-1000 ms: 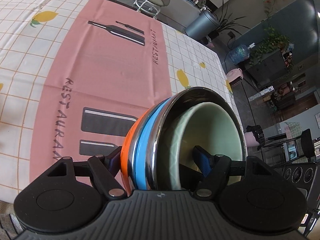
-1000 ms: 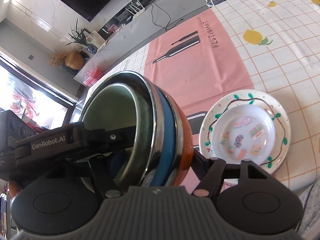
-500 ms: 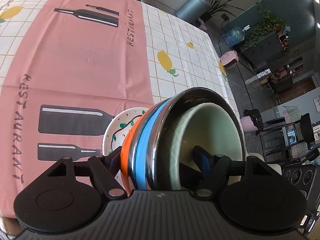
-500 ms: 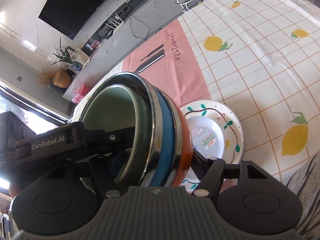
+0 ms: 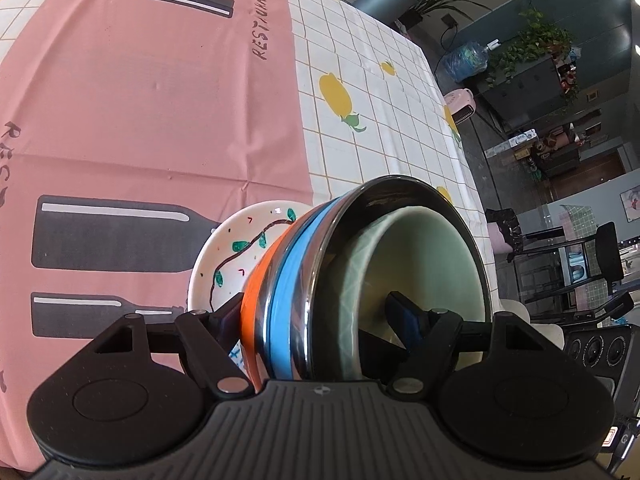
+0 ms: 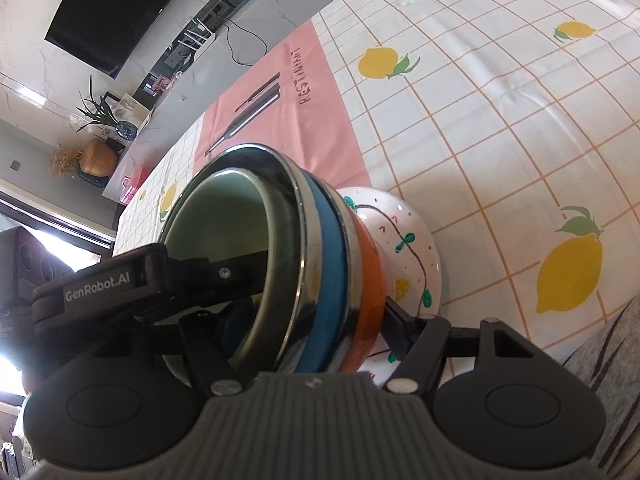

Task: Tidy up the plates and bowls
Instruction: 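Lower the bowl stack onto the sticker plate and open left gripper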

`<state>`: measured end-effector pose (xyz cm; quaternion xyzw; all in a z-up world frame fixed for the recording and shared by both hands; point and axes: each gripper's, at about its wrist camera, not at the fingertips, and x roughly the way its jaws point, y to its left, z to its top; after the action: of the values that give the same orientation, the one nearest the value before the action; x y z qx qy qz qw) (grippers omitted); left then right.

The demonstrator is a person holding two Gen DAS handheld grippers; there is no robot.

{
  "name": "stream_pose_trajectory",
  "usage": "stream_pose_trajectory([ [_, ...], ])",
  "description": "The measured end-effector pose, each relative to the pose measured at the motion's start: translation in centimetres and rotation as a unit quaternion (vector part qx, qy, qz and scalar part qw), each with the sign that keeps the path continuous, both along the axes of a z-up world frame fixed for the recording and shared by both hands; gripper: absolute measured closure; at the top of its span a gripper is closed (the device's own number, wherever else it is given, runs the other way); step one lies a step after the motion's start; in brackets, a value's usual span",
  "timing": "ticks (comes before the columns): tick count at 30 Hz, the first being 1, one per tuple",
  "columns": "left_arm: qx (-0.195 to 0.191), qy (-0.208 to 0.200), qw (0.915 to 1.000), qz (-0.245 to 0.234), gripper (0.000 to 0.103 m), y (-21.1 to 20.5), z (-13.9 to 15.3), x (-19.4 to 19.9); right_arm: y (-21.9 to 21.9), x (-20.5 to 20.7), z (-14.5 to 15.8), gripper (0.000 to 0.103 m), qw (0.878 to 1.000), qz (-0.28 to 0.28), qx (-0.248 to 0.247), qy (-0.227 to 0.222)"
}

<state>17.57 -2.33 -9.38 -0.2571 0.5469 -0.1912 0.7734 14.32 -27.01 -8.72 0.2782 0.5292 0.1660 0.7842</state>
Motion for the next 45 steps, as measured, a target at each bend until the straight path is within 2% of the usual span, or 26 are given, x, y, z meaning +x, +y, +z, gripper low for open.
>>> stream_pose_trajectory([
  [7, -0.031, 0.013, 0.9994, 0.000, 0.013, 0.6, -0.9, 0.0, -0.1, 0.1, 0.0, 0.035, 1.000, 0.002, -0.006, -0.009],
  [17, -0.020, 0.003, 0.9998, 0.003, 0.013, 0.5, -0.5, -0.3, -0.1, -0.1, 0.2, 0.035, 1.000, 0.009, -0.006, -0.015],
  [21, -0.015, 0.004, 0.9999, 0.002, 0.013, 0.5, -0.4, -0.3, 0.2, -0.1, 0.2, 0.028, 1.000, 0.018, -0.004, -0.023],
  [25, -0.004, -0.010, 0.9999, 0.006, 0.015, 0.6, 0.1, -0.5, 0.0, 0.1, 0.1, 0.021, 1.000, 0.022, -0.001, -0.022],
  [30, 0.000, -0.033, 0.9994, 0.013, 0.015, 1.3, 1.1, -0.9, -0.6, 0.1, 0.3, 0.019, 1.000, 0.010, 0.014, -0.020],
  [36, 0.019, -0.056, 0.9979, 0.024, 0.015, 1.4, 1.8, -1.3, -0.3, -0.3, 1.3, 0.013, 0.999, 0.013, -0.002, -0.040],
  [38, 0.036, -0.072, 0.9963, 0.030, 0.015, 1.3, 2.5, -1.6, -0.1, -0.5, 2.0, 0.013, 0.998, 0.020, -0.017, -0.059],
  [41, 0.064, -0.093, 0.9930, 0.037, 0.014, 1.1, 3.5, -2.2, 0.3, -0.8, 2.9, 0.004, 0.995, 0.029, -0.034, -0.089],
  [45, 0.095, -0.122, 0.9867, 0.052, 0.014, 1.1, 5.0, -3.5, 0.4, -1.2, 3.7, 0.003, 0.992, 0.032, -0.048, -0.109],
])
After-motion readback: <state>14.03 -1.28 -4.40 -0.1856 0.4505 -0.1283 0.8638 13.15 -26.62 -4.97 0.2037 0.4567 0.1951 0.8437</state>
